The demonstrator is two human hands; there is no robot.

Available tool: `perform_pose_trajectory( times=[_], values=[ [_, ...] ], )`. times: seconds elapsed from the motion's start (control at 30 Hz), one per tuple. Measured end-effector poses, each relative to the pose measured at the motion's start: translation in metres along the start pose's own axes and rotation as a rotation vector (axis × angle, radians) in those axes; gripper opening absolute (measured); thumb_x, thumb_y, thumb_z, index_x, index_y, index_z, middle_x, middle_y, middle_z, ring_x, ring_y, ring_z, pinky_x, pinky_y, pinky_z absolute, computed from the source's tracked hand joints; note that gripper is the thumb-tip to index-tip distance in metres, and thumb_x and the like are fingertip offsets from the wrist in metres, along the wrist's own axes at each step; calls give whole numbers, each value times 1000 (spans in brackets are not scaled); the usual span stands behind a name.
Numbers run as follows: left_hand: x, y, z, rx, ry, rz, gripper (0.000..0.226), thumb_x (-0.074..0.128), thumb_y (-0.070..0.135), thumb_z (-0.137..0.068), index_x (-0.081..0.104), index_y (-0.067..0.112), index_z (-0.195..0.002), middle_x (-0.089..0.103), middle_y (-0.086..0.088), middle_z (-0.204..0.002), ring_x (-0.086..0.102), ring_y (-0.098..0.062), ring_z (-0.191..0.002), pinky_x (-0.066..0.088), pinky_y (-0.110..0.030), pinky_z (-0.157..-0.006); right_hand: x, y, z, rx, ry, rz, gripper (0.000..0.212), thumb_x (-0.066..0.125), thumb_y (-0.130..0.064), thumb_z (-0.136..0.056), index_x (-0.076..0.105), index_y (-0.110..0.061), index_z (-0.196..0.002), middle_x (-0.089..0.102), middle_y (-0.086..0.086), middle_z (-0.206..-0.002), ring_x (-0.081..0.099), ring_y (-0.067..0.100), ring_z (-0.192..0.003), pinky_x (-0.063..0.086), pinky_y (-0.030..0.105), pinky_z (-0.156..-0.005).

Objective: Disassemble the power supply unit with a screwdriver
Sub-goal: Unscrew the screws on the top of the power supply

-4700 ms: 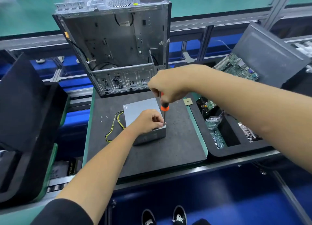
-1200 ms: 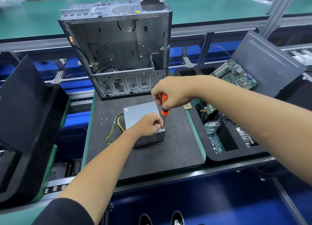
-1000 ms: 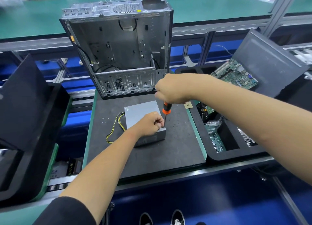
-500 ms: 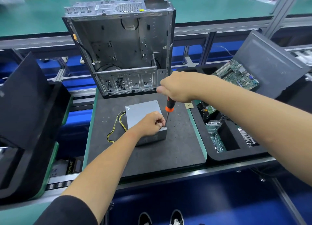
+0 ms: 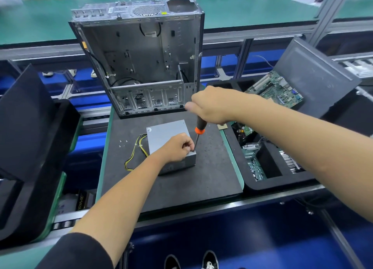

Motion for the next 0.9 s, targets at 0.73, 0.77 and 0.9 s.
perform_pose_trajectory(
  times=[0.73,0.77,0.9],
  values=[
    [0,2,2,-24,-1,15,21,51,-9,-84,57,10,-79,54,-10,-93,47,-17,-76,37,-19,-67,-6,0,0,-103,13,-144,11,57,-26,-94,50,-17,-97,55,-7,-83,48,14,-74,34,30,-60],
    [0,3,2,-20,-1,13,22,51,-9,-84,56,12,-78,55,-12,-94,47,-18,-76,37,-20,-67,-7,0,1,-126,-2,-187,16,62,-21,-89,51,-19,-100,55,-10,-85,49,11,-76,36,28,-62],
    [0,4,3,-10,2,-4,18,50,-9,-84,59,6,-80,53,-9,-93,48,-19,-80,39,-25,-72,-4,-3,1,-93,-31,-249,25,70,-20,-82,56,-21,-102,49,-15,-82,48,4,-73,38,25,-58]
  ],
)
Point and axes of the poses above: each hand's wrist, its own z-axis away from the middle knuckle, its own x-axis out of the palm, y = z × x, the point moved 3 cm from there along -z, towards the middle knuckle
